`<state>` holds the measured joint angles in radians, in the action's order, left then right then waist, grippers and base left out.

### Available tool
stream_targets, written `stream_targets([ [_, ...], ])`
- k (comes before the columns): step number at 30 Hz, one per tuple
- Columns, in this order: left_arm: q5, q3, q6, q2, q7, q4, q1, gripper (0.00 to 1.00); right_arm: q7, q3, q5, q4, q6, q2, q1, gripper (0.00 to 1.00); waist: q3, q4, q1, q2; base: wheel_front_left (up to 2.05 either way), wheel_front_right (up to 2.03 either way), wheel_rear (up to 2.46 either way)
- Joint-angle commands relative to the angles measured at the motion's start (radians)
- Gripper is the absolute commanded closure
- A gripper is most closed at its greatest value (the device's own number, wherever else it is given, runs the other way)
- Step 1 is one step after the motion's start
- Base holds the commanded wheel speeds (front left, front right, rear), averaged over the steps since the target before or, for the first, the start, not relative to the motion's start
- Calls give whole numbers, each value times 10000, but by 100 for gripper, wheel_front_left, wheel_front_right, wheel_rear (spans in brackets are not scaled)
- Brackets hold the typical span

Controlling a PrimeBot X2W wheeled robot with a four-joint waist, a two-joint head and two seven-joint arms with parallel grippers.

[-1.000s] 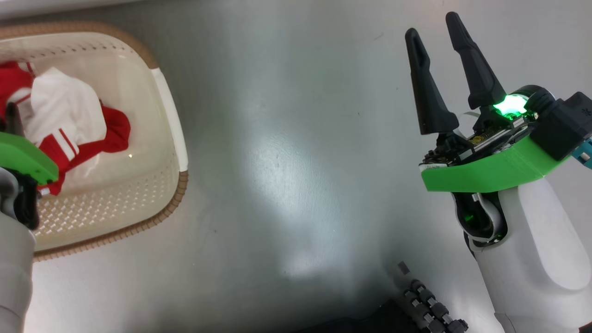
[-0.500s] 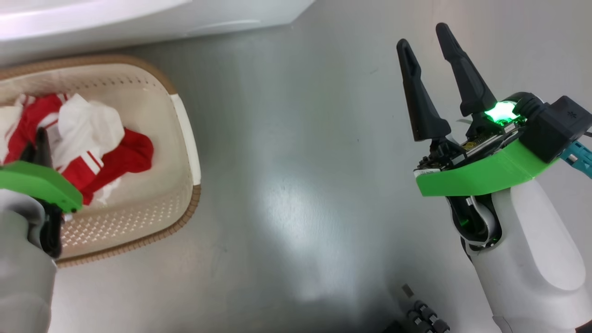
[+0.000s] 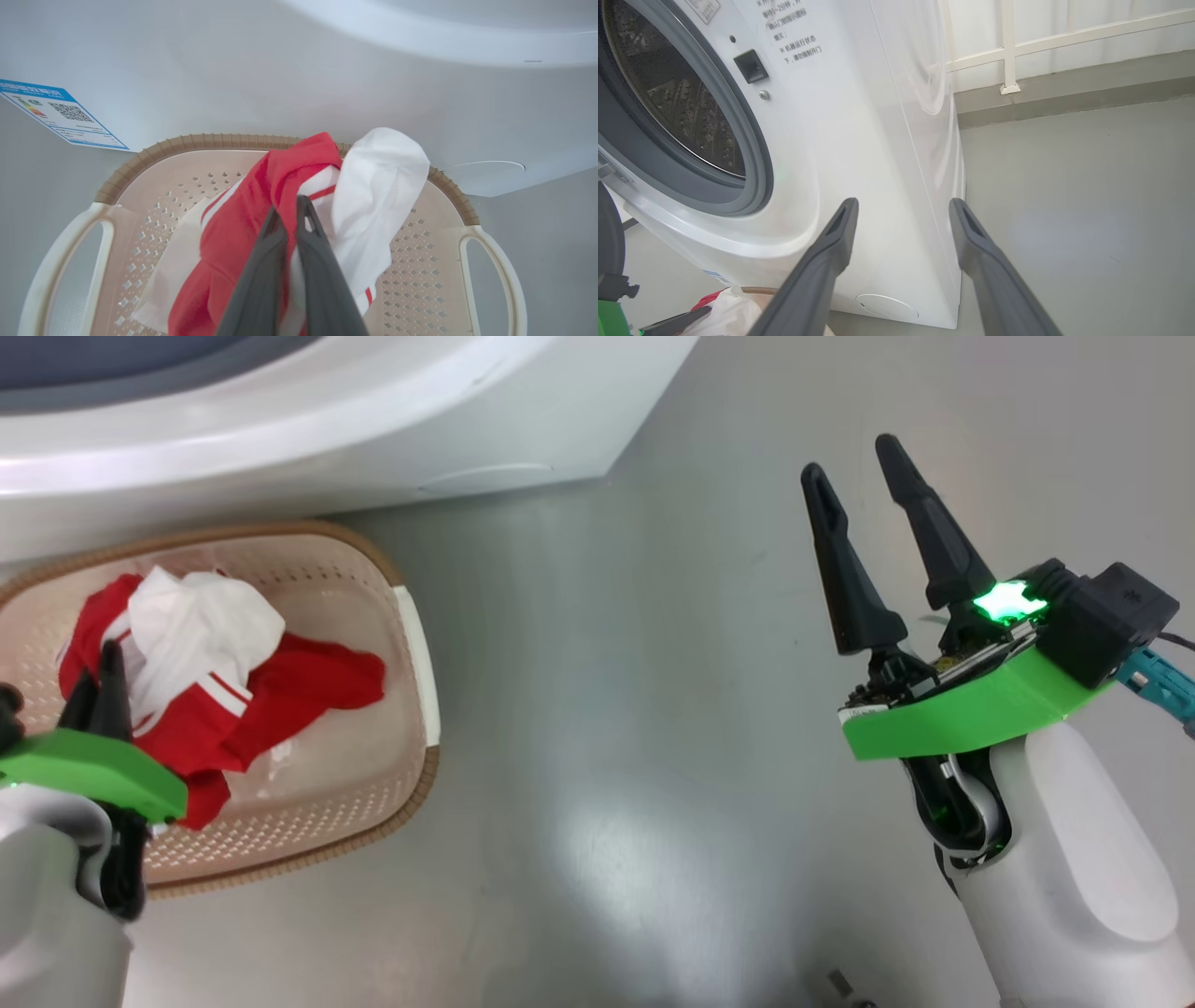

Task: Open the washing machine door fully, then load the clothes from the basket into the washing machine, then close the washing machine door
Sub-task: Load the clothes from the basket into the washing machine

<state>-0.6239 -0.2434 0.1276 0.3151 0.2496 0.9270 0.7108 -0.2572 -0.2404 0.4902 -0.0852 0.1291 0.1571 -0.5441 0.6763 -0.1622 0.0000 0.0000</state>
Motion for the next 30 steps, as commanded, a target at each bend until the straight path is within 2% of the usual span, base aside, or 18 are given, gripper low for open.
stream_targets([
  [1,156,401,30,384,120,-330,-425,100,-46,-164,96,172,16,-16,480,0,-405,155,0,0,0,0,0],
  [12,906,1294,30,-50,121,-2190,-1805,100,-46,-155,192,-1,16,127,750,0,-1392,389,0,0,0,0,0],
  [30,2158,2083,30,-961,122,-5282,-3984,100,-46,-180,376,-354,16,463,1552,0,-3266,846,0,0,0,0,0],
])
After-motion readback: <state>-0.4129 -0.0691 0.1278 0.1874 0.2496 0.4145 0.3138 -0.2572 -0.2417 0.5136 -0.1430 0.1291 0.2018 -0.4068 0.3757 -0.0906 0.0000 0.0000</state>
